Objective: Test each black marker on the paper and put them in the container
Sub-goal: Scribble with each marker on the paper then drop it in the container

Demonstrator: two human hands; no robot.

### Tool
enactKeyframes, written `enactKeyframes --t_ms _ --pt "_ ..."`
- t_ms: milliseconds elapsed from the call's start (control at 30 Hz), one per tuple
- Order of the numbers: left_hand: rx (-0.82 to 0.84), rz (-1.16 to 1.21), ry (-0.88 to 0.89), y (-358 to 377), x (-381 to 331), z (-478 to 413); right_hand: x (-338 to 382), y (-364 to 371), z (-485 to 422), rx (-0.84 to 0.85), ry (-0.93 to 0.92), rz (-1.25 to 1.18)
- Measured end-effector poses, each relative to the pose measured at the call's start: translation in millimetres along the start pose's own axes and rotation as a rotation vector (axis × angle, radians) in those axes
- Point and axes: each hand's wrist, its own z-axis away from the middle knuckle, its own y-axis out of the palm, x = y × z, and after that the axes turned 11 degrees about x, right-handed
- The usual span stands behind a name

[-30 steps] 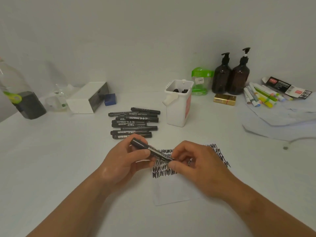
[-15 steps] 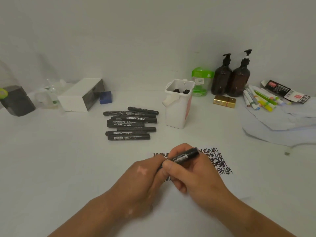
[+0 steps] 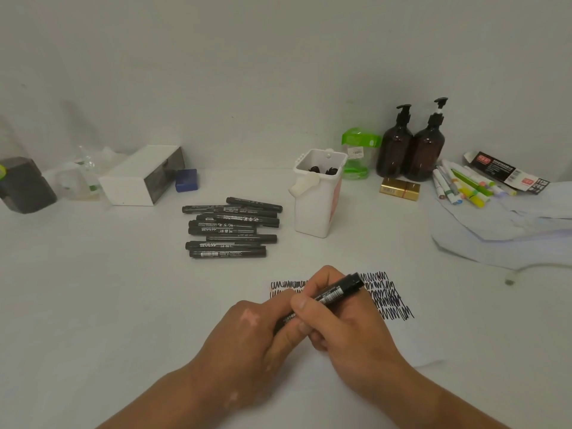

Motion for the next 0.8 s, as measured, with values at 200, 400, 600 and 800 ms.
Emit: enactKeyframes --t_ms 200,400,600,800 --pt "0.027 -0.041 -0.026 -2.8 9.2 -2.9 0.1 -10.4 -4.2 -0.115 -0.052 0.042" --pt "0.158 -0.149 -0.135 -35.8 39.9 8.6 7.3 -39.1 -4.5 -0.252 -0.009 -0.095" --pt "0.28 -0.224 -0.176 -31.0 46.9 8.5 5.9 -36.6 0.0 -0.085 0.104 0.04" --pt "0.269 -0.324 -0.197 -21.8 42.6 4.7 2.8 -20.6 3.3 0.0 0.223 0.232"
